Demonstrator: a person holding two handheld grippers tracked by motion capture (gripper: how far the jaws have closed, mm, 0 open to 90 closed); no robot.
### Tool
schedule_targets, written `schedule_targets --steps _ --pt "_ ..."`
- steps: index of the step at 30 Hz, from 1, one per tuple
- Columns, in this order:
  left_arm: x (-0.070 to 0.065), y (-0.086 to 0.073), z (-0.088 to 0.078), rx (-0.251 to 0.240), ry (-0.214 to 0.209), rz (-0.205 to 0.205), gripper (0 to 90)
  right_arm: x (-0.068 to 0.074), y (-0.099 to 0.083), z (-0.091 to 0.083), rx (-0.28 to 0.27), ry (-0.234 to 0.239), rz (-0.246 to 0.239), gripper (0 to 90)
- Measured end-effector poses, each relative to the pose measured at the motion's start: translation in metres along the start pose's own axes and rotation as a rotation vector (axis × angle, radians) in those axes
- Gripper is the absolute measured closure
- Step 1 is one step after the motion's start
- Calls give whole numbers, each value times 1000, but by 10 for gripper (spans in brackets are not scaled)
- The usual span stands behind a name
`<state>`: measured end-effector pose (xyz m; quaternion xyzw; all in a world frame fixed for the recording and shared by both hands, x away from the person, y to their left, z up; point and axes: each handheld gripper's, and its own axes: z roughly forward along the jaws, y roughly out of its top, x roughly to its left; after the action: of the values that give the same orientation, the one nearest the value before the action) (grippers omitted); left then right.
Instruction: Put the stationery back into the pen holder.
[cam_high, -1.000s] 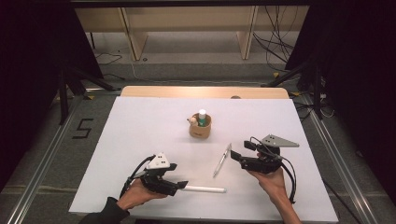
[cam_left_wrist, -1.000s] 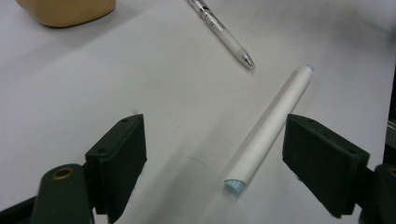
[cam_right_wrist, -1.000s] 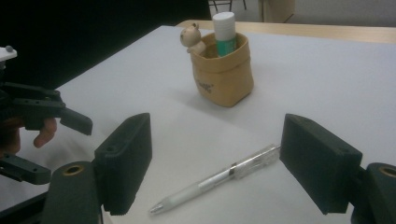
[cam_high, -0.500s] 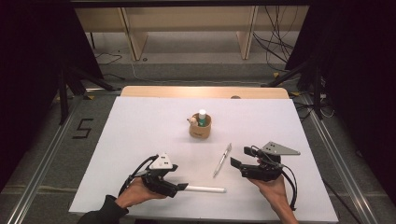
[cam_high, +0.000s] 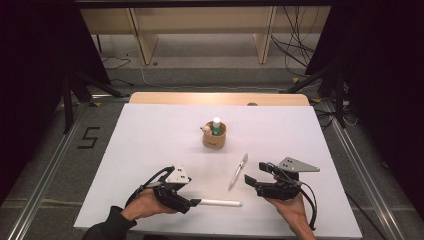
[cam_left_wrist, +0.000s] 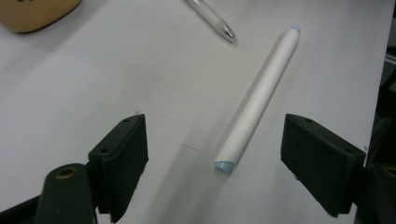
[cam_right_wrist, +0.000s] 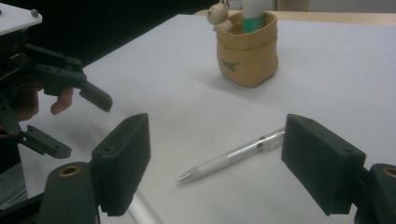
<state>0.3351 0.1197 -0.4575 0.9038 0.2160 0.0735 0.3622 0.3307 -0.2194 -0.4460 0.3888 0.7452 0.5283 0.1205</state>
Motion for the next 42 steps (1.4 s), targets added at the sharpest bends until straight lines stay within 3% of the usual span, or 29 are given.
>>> schedule_targets --steps 10,13,17,25,29,42 --pt "-5 13 11 82 -47 107 282 8 -4 -4 15 9 -18 246" --pt "-4 19 17 128 -79 133 308 8 -6 -6 19 9 -9 246" --pt "-5 23 23 183 -86 179 337 8 -8 -8 17 6 -5 246" --pt "-4 26 30 226 -102 207 401 7 -11 -12 14 4 2 247" --pt "-4 26 33 221 -115 220 462 7 -12 -13 16 0 5 249" --pt "-7 29 40 269 -137 283 562 8 -14 -13 22 -2 6 251"
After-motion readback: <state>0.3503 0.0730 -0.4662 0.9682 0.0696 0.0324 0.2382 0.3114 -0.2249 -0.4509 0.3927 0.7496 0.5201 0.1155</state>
